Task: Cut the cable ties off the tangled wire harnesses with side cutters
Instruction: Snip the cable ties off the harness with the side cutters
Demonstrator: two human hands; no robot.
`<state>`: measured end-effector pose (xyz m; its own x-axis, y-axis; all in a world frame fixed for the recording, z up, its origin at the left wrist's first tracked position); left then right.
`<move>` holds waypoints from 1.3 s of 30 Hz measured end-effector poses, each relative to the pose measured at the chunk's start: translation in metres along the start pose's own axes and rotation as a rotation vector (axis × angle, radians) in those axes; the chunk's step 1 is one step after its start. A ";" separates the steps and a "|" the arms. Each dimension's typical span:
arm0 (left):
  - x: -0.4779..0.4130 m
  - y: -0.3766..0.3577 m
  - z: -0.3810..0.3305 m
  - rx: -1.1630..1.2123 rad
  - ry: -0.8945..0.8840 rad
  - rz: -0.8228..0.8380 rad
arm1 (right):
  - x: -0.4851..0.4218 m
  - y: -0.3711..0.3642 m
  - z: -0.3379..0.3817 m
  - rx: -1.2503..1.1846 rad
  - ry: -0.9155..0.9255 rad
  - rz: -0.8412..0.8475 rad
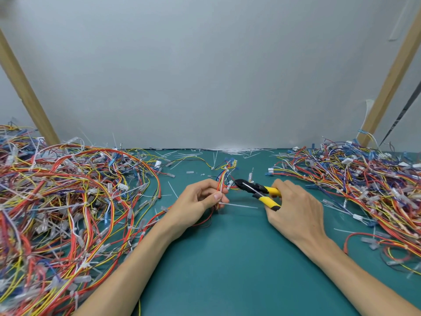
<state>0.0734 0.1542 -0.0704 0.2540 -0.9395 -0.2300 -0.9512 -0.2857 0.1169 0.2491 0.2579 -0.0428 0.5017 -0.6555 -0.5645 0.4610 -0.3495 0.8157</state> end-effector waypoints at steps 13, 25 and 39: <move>0.000 0.007 0.002 0.043 0.025 -0.085 | -0.004 -0.004 -0.029 -0.022 -0.187 -0.084; 0.002 0.012 0.001 0.023 0.039 -0.145 | -0.001 0.004 -0.023 -0.355 -0.170 -0.098; 0.001 -0.014 -0.020 -0.616 -0.026 -0.116 | 0.004 0.006 -0.017 -0.227 -0.115 -0.048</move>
<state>0.0900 0.1537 -0.0524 0.3383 -0.8929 -0.2971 -0.6398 -0.4497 0.6232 0.2662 0.2652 -0.0424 0.3951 -0.7179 -0.5731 0.6412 -0.2312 0.7317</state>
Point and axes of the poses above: each hand's wrist, its own x-axis away from the middle knuckle, its own y-axis out of the back of the hand, z = x × y, the point moved 8 cm from there along -x, towards the middle knuckle, and after that the axes turned 1 degree about x, right-handed, at the moved point
